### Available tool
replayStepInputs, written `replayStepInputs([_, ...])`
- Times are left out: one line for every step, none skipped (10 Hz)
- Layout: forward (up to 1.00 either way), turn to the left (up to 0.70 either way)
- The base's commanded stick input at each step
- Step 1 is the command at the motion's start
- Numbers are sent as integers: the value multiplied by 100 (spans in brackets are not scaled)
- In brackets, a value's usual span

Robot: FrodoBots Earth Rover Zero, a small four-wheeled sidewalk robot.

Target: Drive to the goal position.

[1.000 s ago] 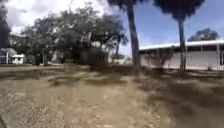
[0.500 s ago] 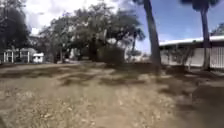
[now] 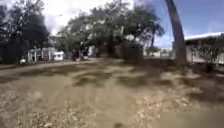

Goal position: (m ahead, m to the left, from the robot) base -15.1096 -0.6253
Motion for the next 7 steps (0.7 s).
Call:
replayStepInputs([70, 0])
replayStepInputs([70, 0])
replayStepInputs([70, 0])
replayStepInputs([70, 0])
replayStepInputs([70, 0])
replayStepInputs([70, 0])
replayStepInputs([70, 0])
